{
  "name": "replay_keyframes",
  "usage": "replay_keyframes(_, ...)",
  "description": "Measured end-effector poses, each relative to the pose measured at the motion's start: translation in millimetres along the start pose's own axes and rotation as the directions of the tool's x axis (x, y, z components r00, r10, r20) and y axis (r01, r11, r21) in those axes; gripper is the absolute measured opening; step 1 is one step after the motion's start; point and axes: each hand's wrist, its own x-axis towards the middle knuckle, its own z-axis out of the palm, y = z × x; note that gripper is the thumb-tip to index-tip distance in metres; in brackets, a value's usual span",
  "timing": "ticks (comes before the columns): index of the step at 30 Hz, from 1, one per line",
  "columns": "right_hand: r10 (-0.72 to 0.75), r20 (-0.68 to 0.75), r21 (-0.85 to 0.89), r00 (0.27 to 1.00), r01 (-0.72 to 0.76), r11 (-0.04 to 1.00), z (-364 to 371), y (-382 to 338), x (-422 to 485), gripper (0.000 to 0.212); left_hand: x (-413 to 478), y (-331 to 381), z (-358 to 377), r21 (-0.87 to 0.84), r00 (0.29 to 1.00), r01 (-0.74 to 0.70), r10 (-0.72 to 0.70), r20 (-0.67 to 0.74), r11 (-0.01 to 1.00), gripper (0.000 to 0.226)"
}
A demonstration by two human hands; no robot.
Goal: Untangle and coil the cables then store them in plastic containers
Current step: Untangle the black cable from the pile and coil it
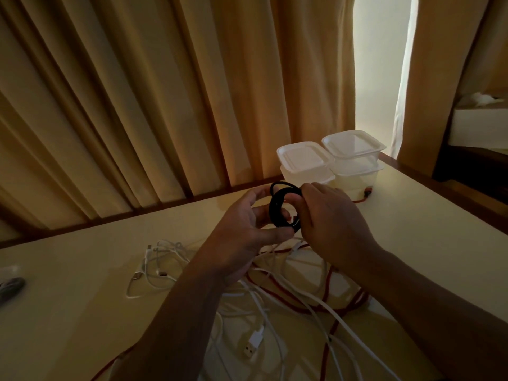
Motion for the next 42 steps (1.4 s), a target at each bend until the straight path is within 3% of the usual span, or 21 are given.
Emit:
replay_keyframes(6, -0.022, -0.028, 0.028, 0.999, 0.022, 0.999, 1, 4, 1, 0.045, 3, 0, 0, -0.182, 0.997, 0.036, -0.048, -0.063, 0.983, 0.054)
replay_keyframes(12, -0.025, -0.019, -0.015, 1.000, 0.025, 1.000, 5, 4, 2, 0.048, 3, 1, 2, -0.129, 0.988, 0.129, -0.139, -0.072, 0.983, 0.037)
replay_keyframes(15, 0.017, -0.002, -0.054, 1.000, -0.017, 0.998, 3, 4, 3, 0.046, 4, -2, 7, 0.064, 0.993, 0.088, -0.082, -0.090, 0.994, 0.046)
replay_keyframes(18, 0.035, 0.012, -0.090, 0.999, -0.033, 0.995, 3, 3, 3, 0.047, 5, -10, 12, 0.338, 0.989, -0.026, 0.072, -0.126, 0.941, 0.062)
replay_keyframes(21, 0.092, 0.024, -0.092, 0.995, -0.090, 0.992, 1, 3, 5, 0.051, 6, -12, 12, 0.539, 0.974, -0.141, 0.215, -0.076, 0.830, 0.045)
replay_keyframes(24, 0.143, 0.039, -0.061, 0.989, -0.140, 0.988, -2, 6, 5, 0.054, 6, -16, 8, 0.688, 0.950, -0.166, 0.301, -0.080, 0.706, 0.041)
replay_keyframes(30, 0.198, 0.045, -0.035, 0.979, -0.196, 0.980, -5, 21, 8, 0.049, 4, -15, 5, 0.820, 0.892, -0.185, 0.442, -0.090, 0.542, 0.014)
replay_keyframes(32, 0.194, 0.018, -0.023, 0.981, -0.194, 0.981, -7, 26, 11, 0.046, 1, -10, 1, 0.793, 0.894, -0.216, 0.442, -0.075, 0.569, 0.014)
replay_keyframes(36, 0.180, 0.009, 0.022, 0.984, -0.180, 0.983, -9, 28, 12, 0.043, -4, -5, -4, 0.627, 0.905, -0.233, 0.402, -0.141, 0.743, 0.017)
replay_keyframes(39, 0.285, 0.051, 0.154, 0.957, -0.289, 0.945, -7, 25, 10, 0.045, 3, -16, 3, 0.650, 0.879, -0.166, 0.410, -0.243, 0.741, 0.022)
replay_keyframes(42, 0.321, 0.054, 0.269, 0.946, -0.323, 0.907, -8, 21, 11, 0.042, 9, -22, 14, 0.694, 0.882, -0.125, 0.400, -0.250, 0.709, 0.034)
